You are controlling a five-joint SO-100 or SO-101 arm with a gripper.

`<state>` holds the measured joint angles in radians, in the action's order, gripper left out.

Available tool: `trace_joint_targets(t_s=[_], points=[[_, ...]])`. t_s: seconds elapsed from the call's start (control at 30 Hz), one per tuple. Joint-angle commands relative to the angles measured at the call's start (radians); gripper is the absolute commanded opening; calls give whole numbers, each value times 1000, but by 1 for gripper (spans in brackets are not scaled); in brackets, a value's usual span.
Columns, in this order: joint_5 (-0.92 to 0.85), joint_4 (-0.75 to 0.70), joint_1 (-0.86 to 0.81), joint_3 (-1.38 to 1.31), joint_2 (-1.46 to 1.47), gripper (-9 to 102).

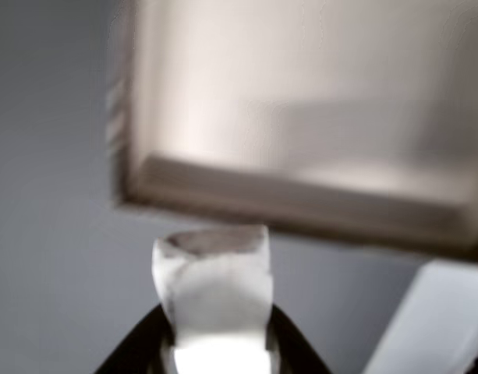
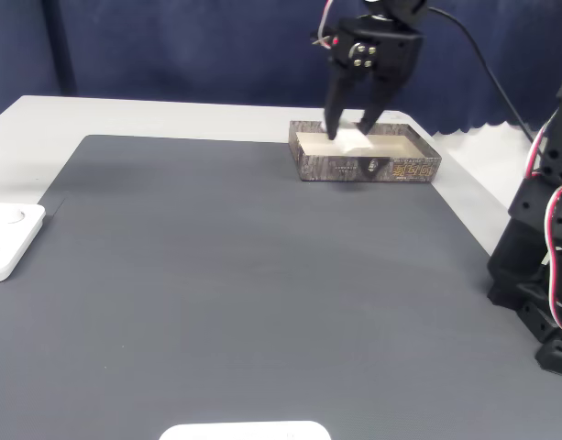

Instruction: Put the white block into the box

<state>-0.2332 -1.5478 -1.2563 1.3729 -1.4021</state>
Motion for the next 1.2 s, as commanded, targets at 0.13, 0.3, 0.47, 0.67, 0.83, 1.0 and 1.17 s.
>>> trace_joint_targets(t_s=[0.13,0.3,0.47,0.67,0.83,1.0,1.17], points=[[132,11,-156,-293,146,-2],[150,43,-176,-390,255,-2],[164,52,-175,-454,324,-2],[236,17,-164,-477,344,-2],[557,-63,-167,-479,342,-2],[1054,-69,-166,-485,334,-2],[1328,-61,-181,-512,334,-2]])
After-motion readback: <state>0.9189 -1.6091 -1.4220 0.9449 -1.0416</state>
